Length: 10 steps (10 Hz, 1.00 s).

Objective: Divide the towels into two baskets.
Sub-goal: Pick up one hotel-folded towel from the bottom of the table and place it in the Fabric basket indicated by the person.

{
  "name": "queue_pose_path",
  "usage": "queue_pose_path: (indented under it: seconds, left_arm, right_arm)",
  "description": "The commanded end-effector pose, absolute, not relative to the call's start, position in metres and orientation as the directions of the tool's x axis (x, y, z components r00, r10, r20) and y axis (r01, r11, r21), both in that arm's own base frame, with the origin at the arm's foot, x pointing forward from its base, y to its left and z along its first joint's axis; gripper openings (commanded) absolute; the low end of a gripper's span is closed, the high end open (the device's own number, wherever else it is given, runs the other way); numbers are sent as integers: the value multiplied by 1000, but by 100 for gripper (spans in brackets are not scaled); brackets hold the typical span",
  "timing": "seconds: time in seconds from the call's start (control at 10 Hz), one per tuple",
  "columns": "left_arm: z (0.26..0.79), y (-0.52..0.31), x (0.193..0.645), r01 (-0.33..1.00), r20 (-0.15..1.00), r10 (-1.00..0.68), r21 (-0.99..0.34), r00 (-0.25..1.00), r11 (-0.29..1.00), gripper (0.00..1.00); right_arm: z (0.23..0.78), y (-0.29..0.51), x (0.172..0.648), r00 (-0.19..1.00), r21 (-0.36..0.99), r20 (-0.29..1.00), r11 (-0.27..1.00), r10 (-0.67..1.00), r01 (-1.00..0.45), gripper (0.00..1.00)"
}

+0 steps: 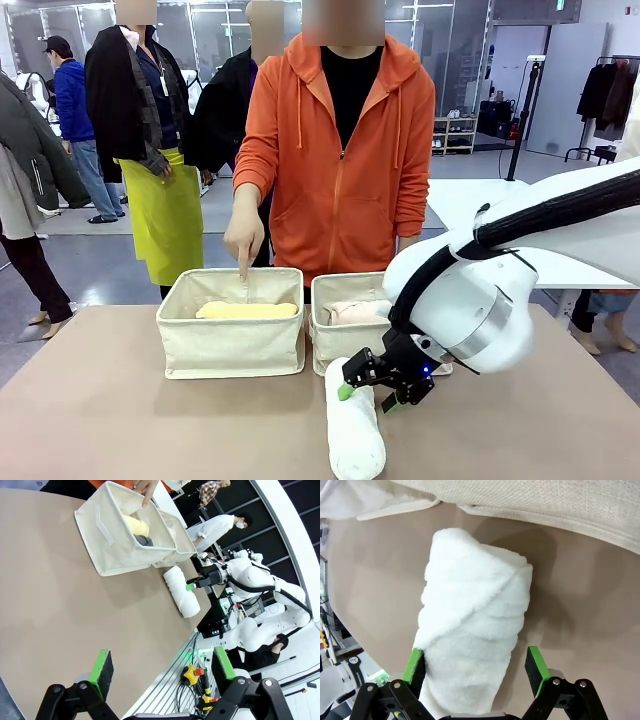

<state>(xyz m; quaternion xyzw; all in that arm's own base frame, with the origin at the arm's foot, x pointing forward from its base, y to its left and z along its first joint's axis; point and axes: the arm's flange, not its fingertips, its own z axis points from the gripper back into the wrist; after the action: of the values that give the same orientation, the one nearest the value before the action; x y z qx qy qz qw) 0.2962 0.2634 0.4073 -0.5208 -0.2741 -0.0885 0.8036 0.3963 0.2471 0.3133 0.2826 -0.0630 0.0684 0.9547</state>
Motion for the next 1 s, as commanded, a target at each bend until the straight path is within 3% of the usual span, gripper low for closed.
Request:
queue_pose_path:
  seconds: [0.0,0.3,0.4,0.5,0.6,0.7,0.8,0.9]
  left_arm:
    - [410,264,293,446,551,143,-780,822,439,100]
    - [410,264,293,446,551,143,-780,822,439,100]
    - [410,264,293,446,551,143,-780,822,439,100]
    - [410,264,293,446,551,143,-780,822,439,100]
    - [410,264,293,446,551,143,-780,822,439,100]
    - [410,264,293,446,551,143,-780,822,439,100]
    - [410,264,293,446,551,143,-780,822,439,100]
    - [410,264,293,446,551,143,-780,822,439,100]
  right_arm:
    - [301,266,397,990,510,126,852,59,-116,100]
    - [298,279,394,991,536,130,837,42,-106,100]
    - [299,281,390,990,536,135,837,44,-110,81]
    - [301,280,387,989,542,137,832,48,-116,81]
    - [302,281,385,990,545,136,830,49,-116,62]
    - [303,281,384,990,550,133,827,52,-118,75]
    - [304,282,383,990,552,131,825,54,-118,42]
    - [307,283,382,990,555,132,823,53,-118,56]
